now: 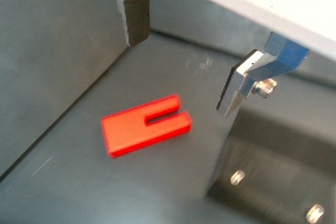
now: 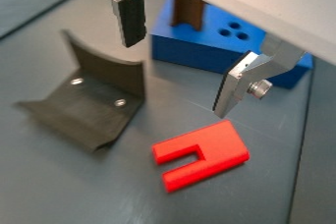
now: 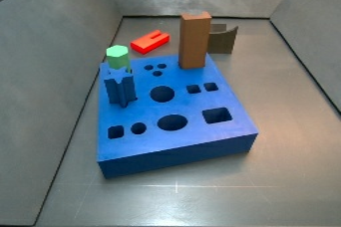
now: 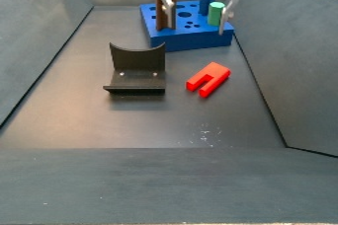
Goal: Pick up the square-circle object. Move up. Place the square-circle object on the fixture. Regrasp the square-circle object. Rotate the square-circle object. Move to above the board. Insert the square-circle object.
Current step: Pick up the square-circle object.
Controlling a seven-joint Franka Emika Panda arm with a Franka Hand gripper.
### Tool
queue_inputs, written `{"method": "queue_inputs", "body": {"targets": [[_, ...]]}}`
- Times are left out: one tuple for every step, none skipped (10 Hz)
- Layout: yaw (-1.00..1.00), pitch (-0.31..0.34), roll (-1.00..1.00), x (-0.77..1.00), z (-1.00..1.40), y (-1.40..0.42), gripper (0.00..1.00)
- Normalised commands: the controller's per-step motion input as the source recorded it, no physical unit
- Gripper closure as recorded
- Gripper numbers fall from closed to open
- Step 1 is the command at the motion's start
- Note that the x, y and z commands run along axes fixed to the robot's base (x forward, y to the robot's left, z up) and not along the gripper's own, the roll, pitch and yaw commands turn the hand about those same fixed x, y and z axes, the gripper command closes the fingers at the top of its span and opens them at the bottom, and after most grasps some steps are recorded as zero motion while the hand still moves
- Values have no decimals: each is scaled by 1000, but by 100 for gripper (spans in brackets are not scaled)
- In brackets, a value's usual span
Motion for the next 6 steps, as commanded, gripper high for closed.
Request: {"method": "queue_inputs", "body": {"targets": [[-386, -20, 0, -543, -1000, -457, 0], [-389, -47, 0, -566, -1000, -397, 0], [-289, -49, 0, -577, -1000, -166, 0], [-123, -46, -6, -666, -1000, 0, 0], [-23, -93, -4, -526, -1000, 26, 0], [0, -97, -47, 160, -989, 0, 0]]}}
